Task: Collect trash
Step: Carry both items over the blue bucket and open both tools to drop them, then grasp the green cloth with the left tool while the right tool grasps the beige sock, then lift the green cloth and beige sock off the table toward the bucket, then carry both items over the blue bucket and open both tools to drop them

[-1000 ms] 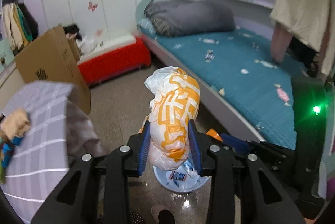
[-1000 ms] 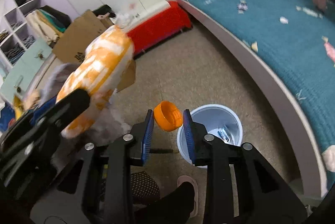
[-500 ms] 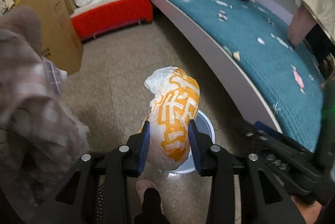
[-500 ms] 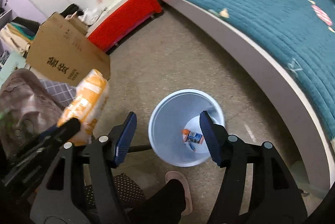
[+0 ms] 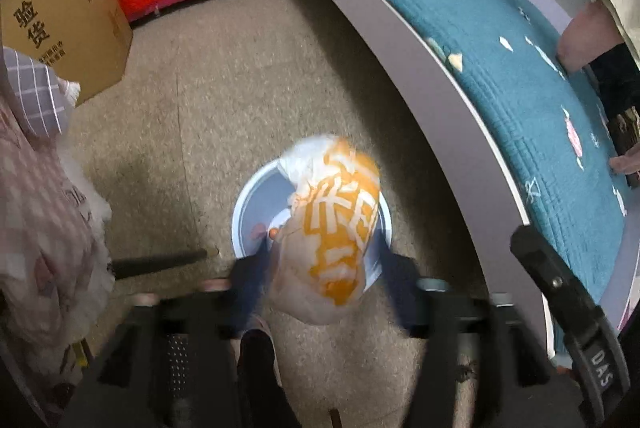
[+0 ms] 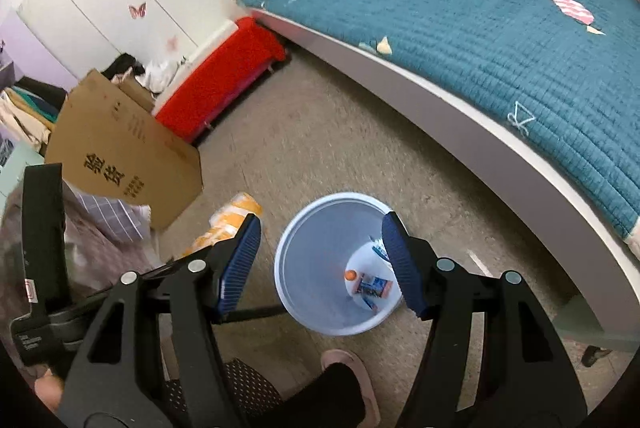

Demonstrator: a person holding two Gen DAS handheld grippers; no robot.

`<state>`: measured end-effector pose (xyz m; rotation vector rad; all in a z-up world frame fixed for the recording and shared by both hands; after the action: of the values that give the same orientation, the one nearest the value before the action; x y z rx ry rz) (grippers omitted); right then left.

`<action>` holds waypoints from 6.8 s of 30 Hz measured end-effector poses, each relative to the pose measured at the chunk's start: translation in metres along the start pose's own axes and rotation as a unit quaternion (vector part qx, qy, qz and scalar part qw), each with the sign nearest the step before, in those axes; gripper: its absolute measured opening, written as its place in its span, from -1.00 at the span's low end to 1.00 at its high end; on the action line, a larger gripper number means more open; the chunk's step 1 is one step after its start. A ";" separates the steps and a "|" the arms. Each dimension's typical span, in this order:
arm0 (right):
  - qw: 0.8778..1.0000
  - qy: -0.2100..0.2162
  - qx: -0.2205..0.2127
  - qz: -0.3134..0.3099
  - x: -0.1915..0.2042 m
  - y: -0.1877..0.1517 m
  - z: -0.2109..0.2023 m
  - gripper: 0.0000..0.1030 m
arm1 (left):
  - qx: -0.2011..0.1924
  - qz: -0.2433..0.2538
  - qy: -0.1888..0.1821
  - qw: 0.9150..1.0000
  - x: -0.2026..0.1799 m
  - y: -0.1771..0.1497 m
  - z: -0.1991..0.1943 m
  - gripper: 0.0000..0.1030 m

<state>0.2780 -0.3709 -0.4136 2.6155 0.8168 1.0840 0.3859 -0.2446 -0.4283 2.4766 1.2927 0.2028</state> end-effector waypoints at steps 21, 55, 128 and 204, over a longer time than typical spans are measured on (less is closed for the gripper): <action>0.998 0.019 -0.036 -0.038 0.012 -0.005 -0.130 0.26 | -0.134 0.109 0.080 0.982 -0.070 -0.020 -0.154 0.58; 0.942 0.156 0.042 -0.293 0.312 -0.150 -0.134 0.27 | -0.186 -0.060 0.142 0.970 0.216 -0.130 -0.320 0.21; 0.911 0.188 0.120 -0.346 0.317 -0.220 -0.159 0.20 | -0.290 -0.060 0.129 0.946 0.158 -0.153 -0.411 -0.88; 1.000 0.012 -0.013 -0.025 0.030 -0.001 -0.054 0.00 | -0.058 0.046 0.025 0.997 -0.019 0.006 -0.085 0.33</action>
<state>0.2573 -0.3548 -0.3574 2.5513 0.8637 1.1063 0.3562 -0.2435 -0.3468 2.4470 1.1527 0.3546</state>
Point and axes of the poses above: each gripper's, at about its wrist camera, not at the fingertips, and z roughly the way its jaws point, x to its left, y to its top, the point moved 7 cm from there along z, roughly the way its jaws point, and after that the axes turned 13 degrees about z, right-handed, at the moved point
